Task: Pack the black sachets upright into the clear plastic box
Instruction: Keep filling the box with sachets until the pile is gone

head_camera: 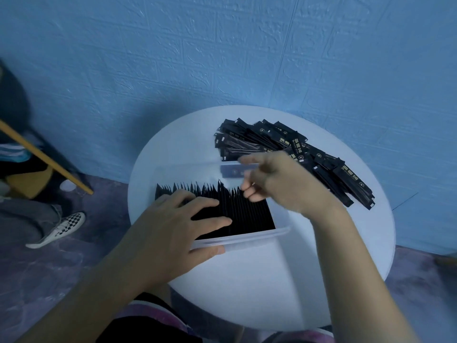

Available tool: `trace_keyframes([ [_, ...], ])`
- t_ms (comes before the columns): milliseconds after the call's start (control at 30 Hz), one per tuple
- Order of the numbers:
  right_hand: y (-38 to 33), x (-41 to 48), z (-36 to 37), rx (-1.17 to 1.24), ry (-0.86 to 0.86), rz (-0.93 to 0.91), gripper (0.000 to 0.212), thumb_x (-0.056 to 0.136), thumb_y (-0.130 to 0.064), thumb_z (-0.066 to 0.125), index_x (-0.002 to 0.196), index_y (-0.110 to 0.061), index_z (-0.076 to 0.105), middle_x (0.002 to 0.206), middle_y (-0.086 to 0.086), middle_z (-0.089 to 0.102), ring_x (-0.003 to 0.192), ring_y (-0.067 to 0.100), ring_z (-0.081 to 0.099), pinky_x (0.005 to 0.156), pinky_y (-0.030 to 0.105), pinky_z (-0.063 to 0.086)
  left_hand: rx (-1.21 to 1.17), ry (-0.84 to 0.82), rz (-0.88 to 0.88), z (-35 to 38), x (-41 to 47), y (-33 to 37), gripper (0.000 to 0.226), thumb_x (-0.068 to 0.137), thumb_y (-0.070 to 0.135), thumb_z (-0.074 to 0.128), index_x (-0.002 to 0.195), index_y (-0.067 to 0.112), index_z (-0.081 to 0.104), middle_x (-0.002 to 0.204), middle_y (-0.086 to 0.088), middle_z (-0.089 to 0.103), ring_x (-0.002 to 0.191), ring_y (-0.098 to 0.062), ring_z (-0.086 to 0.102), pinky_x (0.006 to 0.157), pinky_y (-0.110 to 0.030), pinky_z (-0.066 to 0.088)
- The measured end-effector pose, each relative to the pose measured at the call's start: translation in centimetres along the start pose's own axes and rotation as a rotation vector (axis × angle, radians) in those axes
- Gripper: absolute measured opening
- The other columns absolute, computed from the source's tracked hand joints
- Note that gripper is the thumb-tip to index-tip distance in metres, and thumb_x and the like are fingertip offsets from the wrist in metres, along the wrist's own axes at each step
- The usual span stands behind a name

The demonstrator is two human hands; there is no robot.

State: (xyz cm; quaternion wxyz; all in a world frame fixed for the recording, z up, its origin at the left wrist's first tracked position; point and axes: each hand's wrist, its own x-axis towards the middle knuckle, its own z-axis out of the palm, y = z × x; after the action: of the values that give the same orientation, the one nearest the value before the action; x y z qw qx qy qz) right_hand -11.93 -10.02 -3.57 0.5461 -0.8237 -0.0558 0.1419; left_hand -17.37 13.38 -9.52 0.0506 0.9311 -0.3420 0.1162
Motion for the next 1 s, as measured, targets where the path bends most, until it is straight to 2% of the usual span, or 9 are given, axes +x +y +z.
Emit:
trace_keyframes([
  [100, 0.5, 0.9, -2.6, 0.108, 0.195, -0.114, 0.022, 0.101, 0.0, 0.051, 0.118, -0.004, 0.064, 0.075, 0.01, 0.064, 0.061, 0.013, 0.061, 0.06, 0.022, 0.057, -0.021, 0.007, -0.009, -0.3, -0.7, -0.4, 0.047, 0.089, 0.068, 0.045, 0.126, 0.045, 0.063, 0.134, 0.015, 0.059, 0.11, -0.018, 0.056, 0.08, -0.039, 0.054],
  [167, 2.2, 2.4, -3.8, 0.072, 0.309, -0.117, 0.019, 0.099, -0.003, 0.058, 0.113, -0.009, 0.069, 0.086, 0.01, 0.068, 0.069, 0.011, 0.062, 0.064, 0.022, 0.055, -0.036, 0.006, -0.021, -0.4, -1.0, -0.6, 0.046, 0.089, 0.069, 0.046, 0.126, 0.048, 0.063, 0.134, 0.017, 0.059, 0.111, -0.016, 0.055, 0.081, -0.037, 0.053],
  [300, 5.8, 5.2, -3.1, -0.351, 0.295, -0.129, 0.024, 0.094, -0.013, 0.068, 0.114, -0.025, 0.074, 0.102, -0.009, 0.071, 0.082, 0.004, 0.06, 0.082, 0.027, 0.049, -0.023, 0.0, -0.021, -0.6, -1.0, -0.5, 0.046, 0.087, 0.069, 0.046, 0.125, 0.049, 0.063, 0.133, 0.019, 0.059, 0.109, -0.014, 0.055, 0.082, -0.035, 0.051],
  [400, 7.0, 5.8, -1.9, -0.614, 0.258, -0.148, 0.027, 0.09, -0.016, 0.067, 0.113, -0.029, 0.074, 0.099, -0.011, 0.062, 0.089, 0.01, 0.055, 0.078, 0.027, 0.042, -0.039, 0.008, -0.028, -0.6, -0.9, -0.5, 0.046, 0.087, 0.069, 0.048, 0.125, 0.049, 0.064, 0.134, 0.018, 0.059, 0.108, -0.015, 0.055, 0.081, -0.037, 0.053],
  [500, 7.8, 5.9, -2.2, -0.747, 0.342, -0.1, 0.026, 0.088, -0.021, 0.066, 0.111, -0.033, 0.07, 0.098, -0.006, 0.055, 0.094, 0.019, 0.057, 0.074, 0.028, 0.039, -0.045, 0.012, -0.031, -0.6, -1.0, -0.5, 0.045, 0.087, 0.069, 0.049, 0.125, 0.049, 0.063, 0.134, 0.019, 0.059, 0.108, -0.014, 0.055, 0.081, -0.036, 0.052],
  [733, 7.1, 2.8, -4.8, -0.618, 0.346, 0.034, 0.012, 0.09, -0.02, 0.069, 0.084, -0.026, 0.061, 0.076, -0.009, 0.06, 0.073, 0.019, 0.053, 0.061, 0.031, 0.036, -0.031, 0.009, -0.025, -0.5, -0.9, -0.4, 0.045, 0.087, 0.069, 0.048, 0.125, 0.049, 0.063, 0.134, 0.018, 0.059, 0.11, -0.015, 0.054, 0.082, -0.037, 0.052],
  [867, 3.4, -1.0, -5.9, -0.424, 0.497, -0.047, 0.008, 0.092, -0.026, 0.065, 0.088, -0.026, 0.058, 0.069, -0.009, 0.06, 0.06, 0.019, 0.052, 0.062, 0.029, 0.041, -0.029, 0.024, -0.035, -0.3, -0.4, 0.0, 0.046, 0.089, 0.067, 0.046, 0.125, 0.047, 0.064, 0.132, 0.017, 0.06, 0.108, -0.017, 0.056, 0.08, -0.039, 0.053],
  [933, 0.5, -3.1, -4.9, -0.334, 0.45, -0.11, 0.009, 0.092, -0.026, 0.065, 0.089, -0.027, 0.057, 0.069, -0.009, 0.062, 0.059, 0.018, 0.051, 0.06, 0.03, 0.043, -0.025, 0.03, -0.035, -0.1, 0.0, 0.2, 0.045, 0.089, 0.066, 0.046, 0.125, 0.046, 0.065, 0.132, 0.016, 0.061, 0.106, -0.017, 0.056, 0.08, -0.039, 0.053],
  [1000, -1.2, -4.0, -2.6, -0.427, 0.313, -0.109, 0.01, 0.092, -0.028, 0.066, 0.094, -0.029, 0.056, 0.075, -0.009, 0.066, 0.065, 0.018, 0.056, 0.063, 0.032, 0.044, -0.029, 0.032, -0.037, 0.0, 0.4, 0.3, 0.046, 0.089, 0.066, 0.046, 0.125, 0.045, 0.065, 0.132, 0.015, 0.061, 0.106, -0.018, 0.056, 0.08, -0.04, 0.053],
])
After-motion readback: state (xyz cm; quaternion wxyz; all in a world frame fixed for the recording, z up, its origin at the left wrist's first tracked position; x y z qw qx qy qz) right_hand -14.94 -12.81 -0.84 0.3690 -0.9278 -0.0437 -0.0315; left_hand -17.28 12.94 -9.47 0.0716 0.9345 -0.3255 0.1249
